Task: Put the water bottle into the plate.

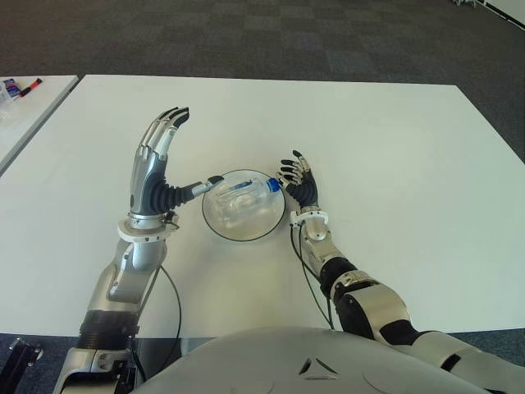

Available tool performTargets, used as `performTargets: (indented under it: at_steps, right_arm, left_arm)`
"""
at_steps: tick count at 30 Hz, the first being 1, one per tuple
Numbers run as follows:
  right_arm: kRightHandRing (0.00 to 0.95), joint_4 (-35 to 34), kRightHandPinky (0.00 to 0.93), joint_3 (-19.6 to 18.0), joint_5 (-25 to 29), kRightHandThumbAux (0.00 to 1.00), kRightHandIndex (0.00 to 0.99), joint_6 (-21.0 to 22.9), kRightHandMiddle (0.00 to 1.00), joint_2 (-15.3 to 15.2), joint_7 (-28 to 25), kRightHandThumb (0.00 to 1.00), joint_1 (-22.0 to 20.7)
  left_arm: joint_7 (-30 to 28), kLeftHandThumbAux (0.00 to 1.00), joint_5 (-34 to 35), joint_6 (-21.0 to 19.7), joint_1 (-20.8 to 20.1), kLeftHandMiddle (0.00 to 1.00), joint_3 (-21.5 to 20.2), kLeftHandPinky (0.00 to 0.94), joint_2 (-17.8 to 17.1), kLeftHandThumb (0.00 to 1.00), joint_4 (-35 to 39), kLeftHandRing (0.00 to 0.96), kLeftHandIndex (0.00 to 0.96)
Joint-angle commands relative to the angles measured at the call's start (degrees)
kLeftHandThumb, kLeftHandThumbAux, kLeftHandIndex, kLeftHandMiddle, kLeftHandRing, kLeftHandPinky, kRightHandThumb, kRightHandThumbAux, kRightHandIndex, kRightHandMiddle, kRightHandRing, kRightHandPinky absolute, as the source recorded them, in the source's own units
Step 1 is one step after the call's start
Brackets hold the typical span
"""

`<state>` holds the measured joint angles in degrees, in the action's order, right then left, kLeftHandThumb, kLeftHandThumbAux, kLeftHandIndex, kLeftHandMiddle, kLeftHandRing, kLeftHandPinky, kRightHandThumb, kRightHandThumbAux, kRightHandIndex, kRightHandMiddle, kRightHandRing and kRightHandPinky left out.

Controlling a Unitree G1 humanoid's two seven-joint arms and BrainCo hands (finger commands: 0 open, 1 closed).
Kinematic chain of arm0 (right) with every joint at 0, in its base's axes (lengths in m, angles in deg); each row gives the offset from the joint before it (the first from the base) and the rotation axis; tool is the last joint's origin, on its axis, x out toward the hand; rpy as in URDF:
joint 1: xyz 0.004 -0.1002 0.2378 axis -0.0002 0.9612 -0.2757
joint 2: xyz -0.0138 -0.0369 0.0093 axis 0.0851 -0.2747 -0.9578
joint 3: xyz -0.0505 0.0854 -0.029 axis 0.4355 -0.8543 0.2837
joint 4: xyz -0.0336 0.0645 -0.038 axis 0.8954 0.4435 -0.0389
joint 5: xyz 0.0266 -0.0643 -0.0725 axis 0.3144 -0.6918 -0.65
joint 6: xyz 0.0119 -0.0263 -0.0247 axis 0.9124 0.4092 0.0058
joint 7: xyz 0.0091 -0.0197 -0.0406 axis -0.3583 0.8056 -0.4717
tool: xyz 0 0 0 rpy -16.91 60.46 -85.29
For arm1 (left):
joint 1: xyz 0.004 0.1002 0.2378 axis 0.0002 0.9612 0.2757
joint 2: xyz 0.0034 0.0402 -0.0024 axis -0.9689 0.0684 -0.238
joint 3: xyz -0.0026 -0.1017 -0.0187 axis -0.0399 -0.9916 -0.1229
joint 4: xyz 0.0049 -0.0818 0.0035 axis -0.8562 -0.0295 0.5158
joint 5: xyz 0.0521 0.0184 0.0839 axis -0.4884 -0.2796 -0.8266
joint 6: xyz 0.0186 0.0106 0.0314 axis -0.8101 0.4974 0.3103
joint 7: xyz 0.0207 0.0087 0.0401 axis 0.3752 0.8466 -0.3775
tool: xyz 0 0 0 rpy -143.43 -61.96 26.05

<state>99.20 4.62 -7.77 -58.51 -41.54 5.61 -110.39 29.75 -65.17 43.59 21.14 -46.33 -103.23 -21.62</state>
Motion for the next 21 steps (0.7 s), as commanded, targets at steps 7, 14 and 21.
performTargets:
  at_steps: [7,14,21]
  right_arm:
    - [0.284,1.89,0.298,-0.37,0.83,0.845,0.082,3.85,0.277,8.51,-0.39,0.287,-0.02]
    - [0.282,1.74,0.297,-0.34,0.93,0.856,0.077,4.28,0.278,8.44,-0.55,0.281,0.12]
    - [0.285,2.03,0.306,-0.61,1.26,0.862,0.080,4.54,0.287,8.29,-1.15,0.287,0.07]
  left_arm:
    - [-10.63,0.689,20.82,-4.76,-6.28,0.150,-1.41,0.122,4.09,0.000,-12.14,0.122,0.150]
    - [-15.57,0.719,30.40,-5.72,-7.35,0.144,-4.31,0.143,6.28,0.000,-16.96,0.120,0.167]
    - [-16.93,0.739,32.26,-5.85,-7.34,0.146,-5.52,0.152,8.20,0.000,-18.23,0.125,0.179]
